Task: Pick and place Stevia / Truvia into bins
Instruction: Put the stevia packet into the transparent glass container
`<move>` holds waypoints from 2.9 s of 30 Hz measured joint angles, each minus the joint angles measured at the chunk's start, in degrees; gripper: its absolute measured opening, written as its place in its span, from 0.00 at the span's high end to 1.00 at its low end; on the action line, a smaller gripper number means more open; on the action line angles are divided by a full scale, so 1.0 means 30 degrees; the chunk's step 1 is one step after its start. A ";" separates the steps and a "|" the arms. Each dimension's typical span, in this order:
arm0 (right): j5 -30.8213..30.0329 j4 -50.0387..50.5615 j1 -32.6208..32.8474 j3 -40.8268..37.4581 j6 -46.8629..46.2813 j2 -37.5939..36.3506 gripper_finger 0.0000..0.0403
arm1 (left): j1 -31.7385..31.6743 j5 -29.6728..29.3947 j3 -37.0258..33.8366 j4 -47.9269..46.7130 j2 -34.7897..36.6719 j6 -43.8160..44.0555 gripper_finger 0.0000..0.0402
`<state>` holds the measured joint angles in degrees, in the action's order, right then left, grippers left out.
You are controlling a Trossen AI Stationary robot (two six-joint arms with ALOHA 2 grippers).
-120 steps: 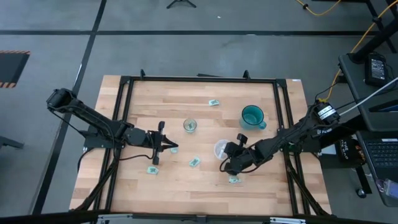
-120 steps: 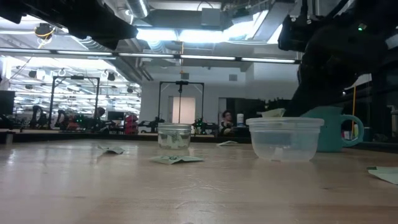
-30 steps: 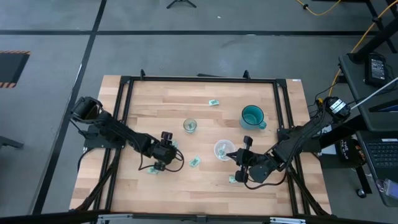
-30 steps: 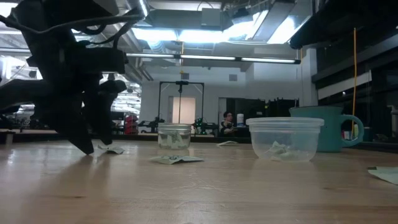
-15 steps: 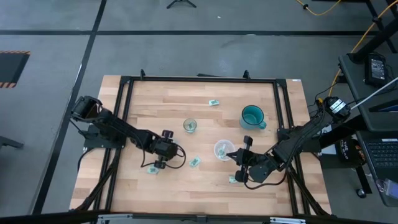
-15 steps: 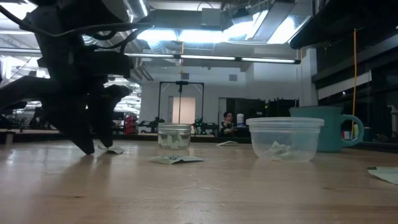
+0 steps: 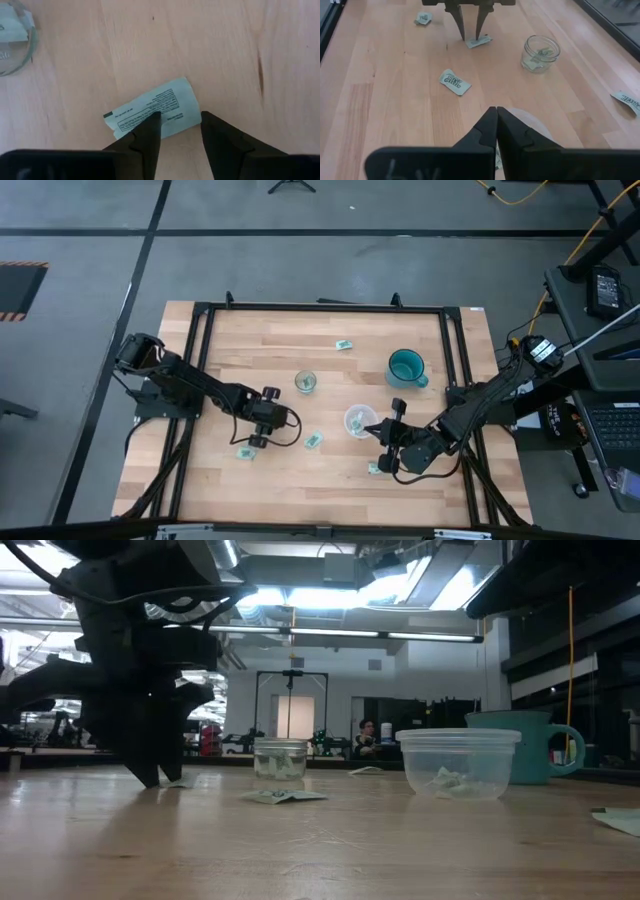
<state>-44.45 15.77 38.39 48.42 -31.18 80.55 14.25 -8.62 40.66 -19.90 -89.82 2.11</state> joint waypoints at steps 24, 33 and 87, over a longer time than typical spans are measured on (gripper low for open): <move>0.0002 -0.0013 0.0000 0.0000 -0.0014 -0.0007 0.97 | 0.0004 0.0450 -0.0276 0.0297 -0.0006 0.0341 0.93; 0.0002 -0.0028 -0.0007 -0.0003 -0.0020 -0.0007 0.97 | 0.0223 0.0429 -0.0704 0.0660 0.0093 0.0667 1.00; 0.0020 -0.1776 -0.0006 -0.0007 0.1076 0.0619 0.97 | -0.6584 0.9209 -0.0933 0.7818 0.7131 -0.5619 1.00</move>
<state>-44.38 10.44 38.37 48.40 -27.95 82.41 -5.50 19.01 37.87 3.55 -68.43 -14.75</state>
